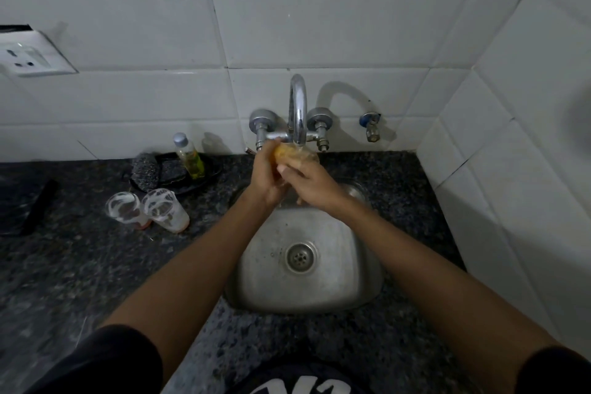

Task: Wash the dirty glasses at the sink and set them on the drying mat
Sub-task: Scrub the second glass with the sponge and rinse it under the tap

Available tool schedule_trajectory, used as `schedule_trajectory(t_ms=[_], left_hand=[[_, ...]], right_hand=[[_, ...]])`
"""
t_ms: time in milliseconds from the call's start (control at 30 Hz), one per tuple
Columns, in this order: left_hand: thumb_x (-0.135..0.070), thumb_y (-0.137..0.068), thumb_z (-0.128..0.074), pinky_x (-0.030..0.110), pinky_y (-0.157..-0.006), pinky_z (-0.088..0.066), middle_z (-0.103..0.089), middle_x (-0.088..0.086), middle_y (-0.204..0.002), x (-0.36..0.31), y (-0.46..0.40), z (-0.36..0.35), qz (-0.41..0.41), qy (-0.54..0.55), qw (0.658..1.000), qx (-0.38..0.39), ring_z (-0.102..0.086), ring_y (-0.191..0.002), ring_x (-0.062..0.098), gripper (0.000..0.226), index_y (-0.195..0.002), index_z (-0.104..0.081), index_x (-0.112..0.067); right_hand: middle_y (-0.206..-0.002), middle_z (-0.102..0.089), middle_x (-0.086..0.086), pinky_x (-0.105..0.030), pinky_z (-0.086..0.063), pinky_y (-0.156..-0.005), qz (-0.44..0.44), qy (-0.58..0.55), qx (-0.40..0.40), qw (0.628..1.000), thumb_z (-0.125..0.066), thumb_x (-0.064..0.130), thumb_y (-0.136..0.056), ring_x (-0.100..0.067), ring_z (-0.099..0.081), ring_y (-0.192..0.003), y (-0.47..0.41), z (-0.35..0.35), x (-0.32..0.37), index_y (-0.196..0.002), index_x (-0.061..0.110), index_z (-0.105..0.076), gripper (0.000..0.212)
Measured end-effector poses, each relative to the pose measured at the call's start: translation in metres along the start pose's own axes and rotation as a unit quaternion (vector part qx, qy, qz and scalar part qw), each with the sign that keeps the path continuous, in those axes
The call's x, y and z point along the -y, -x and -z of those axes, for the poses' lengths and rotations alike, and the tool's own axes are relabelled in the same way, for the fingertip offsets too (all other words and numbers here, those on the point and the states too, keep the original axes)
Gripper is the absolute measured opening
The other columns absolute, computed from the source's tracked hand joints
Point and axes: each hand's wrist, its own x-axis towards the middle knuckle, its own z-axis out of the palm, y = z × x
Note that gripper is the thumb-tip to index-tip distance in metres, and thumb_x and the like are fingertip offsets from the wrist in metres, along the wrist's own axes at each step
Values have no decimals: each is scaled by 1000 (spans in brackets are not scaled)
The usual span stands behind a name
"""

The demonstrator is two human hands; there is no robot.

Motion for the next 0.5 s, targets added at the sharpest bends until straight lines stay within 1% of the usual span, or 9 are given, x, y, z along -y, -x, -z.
schedule_trajectory(t_ms=[33,67,133,200,267,333,367,400,500], left_hand=[[-40,-95,-66,45,-84,-59,-63,18,-107,2,1,0,4,8,1000,3,-67,-95,31,43,-115,-66,-3],[-41,-96,-65,46,-87,-59,-65,18,-108,4,3,-1,5,13,1000,10,-67,-97,31,42,-114,-68,-3],[-43,-99,-63,51,-108,-51,-69,19,-111,1,4,-4,8,-3,1000,16,-69,-103,32,43,-115,-71,-4],[-45,-97,-65,51,-113,-48,-71,20,-113,-5,4,-6,20,-25,999,8,-70,-107,33,48,-121,-69,-4],[-42,-98,-66,48,-105,-54,-70,18,-109,-7,3,-8,12,-20,1000,-11,-70,-102,32,45,-123,-66,-4],[-36,-97,-65,43,-93,-58,-69,13,-99,-2,3,-8,-1,6,1000,-17,-70,-92,27,34,-109,-71,-5],[-37,-96,-65,40,-89,-59,-69,11,-94,1,3,-8,2,26,1000,-12,-70,-89,25,32,-101,-72,-7],[-41,-97,-63,39,-88,-60,-69,10,-94,4,5,-9,9,40,999,-7,-71,-91,24,36,-100,-73,-7],[-59,-96,-60,46,-105,-55,-71,18,-116,-1,6,-4,37,9,999,22,-69,-112,32,69,-132,-64,0]], right_hand=[[-120,-69,-7,-25,-57,-66,-40,-49,-4,998,-50,29,-111,-19,-71,-97,-3,-2,3,-134,14,-66,32],[-118,-69,-7,-26,-57,-69,-43,-49,-15,998,-49,29,-111,-20,-70,-98,-4,-3,5,-130,13,-68,31],[-108,-71,-3,-33,-58,-80,21,54,-34,998,-48,34,-110,-17,-68,-96,0,-2,-2,-120,12,-70,33],[-108,-73,-4,-43,-58,-84,85,155,-9,984,-46,37,-107,-17,-68,-96,6,1,-12,-122,13,-68,36],[-111,-73,-6,-40,-57,-82,98,141,-4,985,-50,29,-108,-11,-69,-96,9,2,-12,-128,12,-66,32],[-104,-71,-8,-27,-55,-68,36,43,-8,998,-50,25,-110,2,-67,-81,4,-1,-2,-127,8,-68,29],[-104,-70,-9,-22,-53,-65,5,2,-14,1000,-49,25,-111,2,-66,-78,0,-3,2,-126,7,-69,31],[-105,-70,-10,-23,-53,-67,1,-8,-27,1000,-47,26,-112,-1,-66,-81,-3,-5,6,-124,7,-70,32],[-106,-70,-4,-37,-54,-81,93,147,-38,984,-45,34,-109,-15,-66,-94,-4,-2,-4,-116,16,-71,32]])
